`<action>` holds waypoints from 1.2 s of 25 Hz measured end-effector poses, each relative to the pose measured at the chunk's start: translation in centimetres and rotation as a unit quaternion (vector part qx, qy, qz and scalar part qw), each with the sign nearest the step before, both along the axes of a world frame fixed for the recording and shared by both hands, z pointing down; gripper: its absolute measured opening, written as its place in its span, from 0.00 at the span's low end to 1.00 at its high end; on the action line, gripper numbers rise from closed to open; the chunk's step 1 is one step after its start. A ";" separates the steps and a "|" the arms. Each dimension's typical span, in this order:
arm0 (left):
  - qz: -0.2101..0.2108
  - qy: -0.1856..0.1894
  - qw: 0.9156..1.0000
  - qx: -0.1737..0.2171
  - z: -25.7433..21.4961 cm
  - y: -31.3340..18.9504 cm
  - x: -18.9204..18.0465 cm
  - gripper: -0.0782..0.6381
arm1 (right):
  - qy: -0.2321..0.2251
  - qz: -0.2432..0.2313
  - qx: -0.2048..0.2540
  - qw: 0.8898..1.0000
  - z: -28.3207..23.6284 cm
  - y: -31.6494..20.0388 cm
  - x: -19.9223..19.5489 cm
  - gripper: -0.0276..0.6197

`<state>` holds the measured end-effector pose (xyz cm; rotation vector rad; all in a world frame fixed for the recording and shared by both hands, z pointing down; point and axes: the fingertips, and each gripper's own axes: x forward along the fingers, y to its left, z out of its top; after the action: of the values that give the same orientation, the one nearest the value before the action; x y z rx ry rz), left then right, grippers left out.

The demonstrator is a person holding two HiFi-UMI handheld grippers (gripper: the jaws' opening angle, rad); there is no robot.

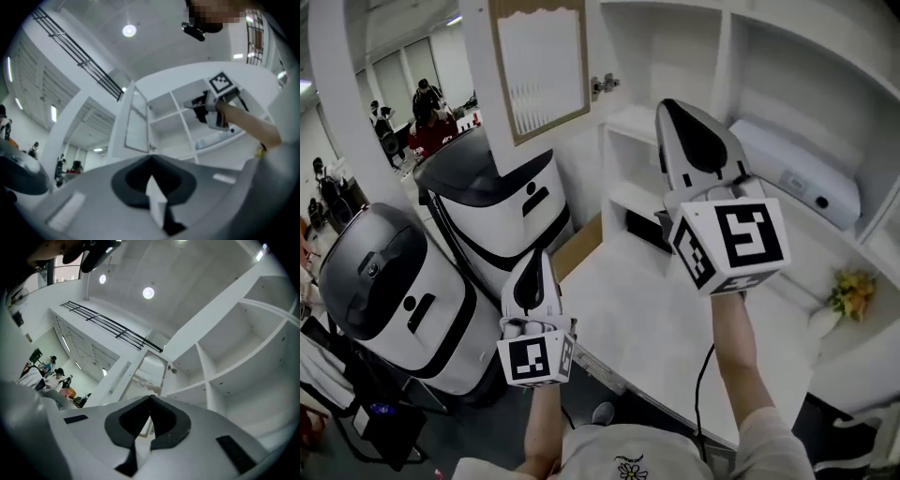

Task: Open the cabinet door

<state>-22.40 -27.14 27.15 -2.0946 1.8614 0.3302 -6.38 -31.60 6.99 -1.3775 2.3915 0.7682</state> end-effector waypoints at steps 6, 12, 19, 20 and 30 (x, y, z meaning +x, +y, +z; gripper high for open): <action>0.072 -0.016 0.997 0.027 -2.1 -0.7 6.6 0.12 | -0.001 0.093 0.010 0.996 5.5 2.7 7.9 0.04; 0.114 -0.018 0.992 0.045 -2.0 0.0 10.5 0.12 | -0.032 0.130 -0.040 0.990 13.6 5.3 12.8 0.04; 0.114 -0.009 0.993 0.021 0.7 0.0 11.2 0.12 | -0.058 0.150 -0.134 0.978 22.8 6.4 14.8 0.04; 0.115 -0.008 0.993 0.015 1.2 0.0 11.3 0.12 | -0.063 0.153 -0.143 0.976 23.6 6.5 15.0 0.04; 0.119 -0.011 0.993 0.014 1.4 -0.7 11.5 0.12 | -0.073 0.134 -0.156 0.976 23.9 5.5 14.3 0.04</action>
<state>-10.89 -27.84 28.59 -2.2951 1.5871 0.3831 7.95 -26.13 30.92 -1.8376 2.3097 0.3382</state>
